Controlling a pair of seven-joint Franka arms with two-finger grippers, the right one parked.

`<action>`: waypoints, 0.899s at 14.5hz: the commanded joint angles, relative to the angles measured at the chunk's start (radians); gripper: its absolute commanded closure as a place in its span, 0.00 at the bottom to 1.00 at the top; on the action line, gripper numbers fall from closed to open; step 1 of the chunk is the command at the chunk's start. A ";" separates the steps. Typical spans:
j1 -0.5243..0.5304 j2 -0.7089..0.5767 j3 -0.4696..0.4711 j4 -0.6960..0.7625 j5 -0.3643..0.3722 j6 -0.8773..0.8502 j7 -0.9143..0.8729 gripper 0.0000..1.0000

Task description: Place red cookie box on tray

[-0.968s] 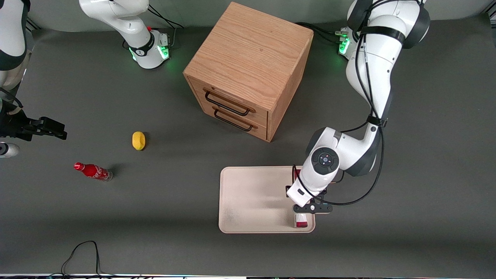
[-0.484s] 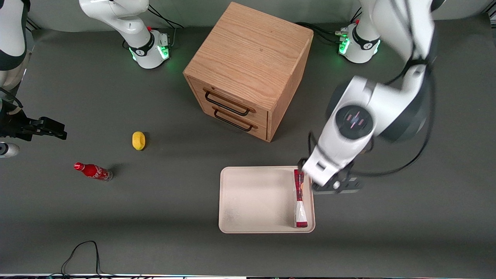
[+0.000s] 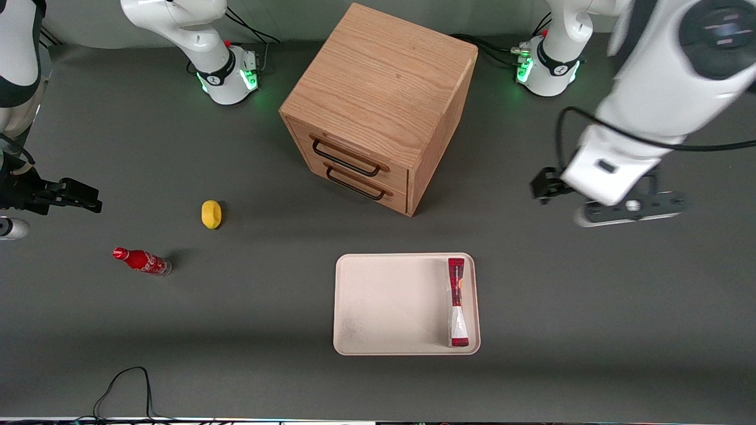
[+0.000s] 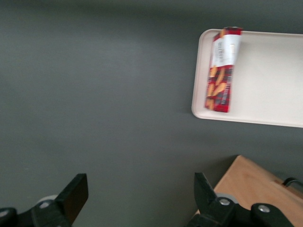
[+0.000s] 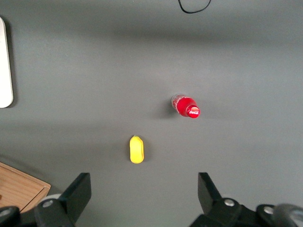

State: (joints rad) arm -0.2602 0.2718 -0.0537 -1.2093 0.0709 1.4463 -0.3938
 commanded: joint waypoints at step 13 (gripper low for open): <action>0.184 -0.273 0.084 -0.412 -0.085 0.259 0.312 0.00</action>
State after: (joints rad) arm -0.0244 0.0889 -0.0273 -1.5182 -0.0035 1.6629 -0.0917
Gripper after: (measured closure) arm 0.000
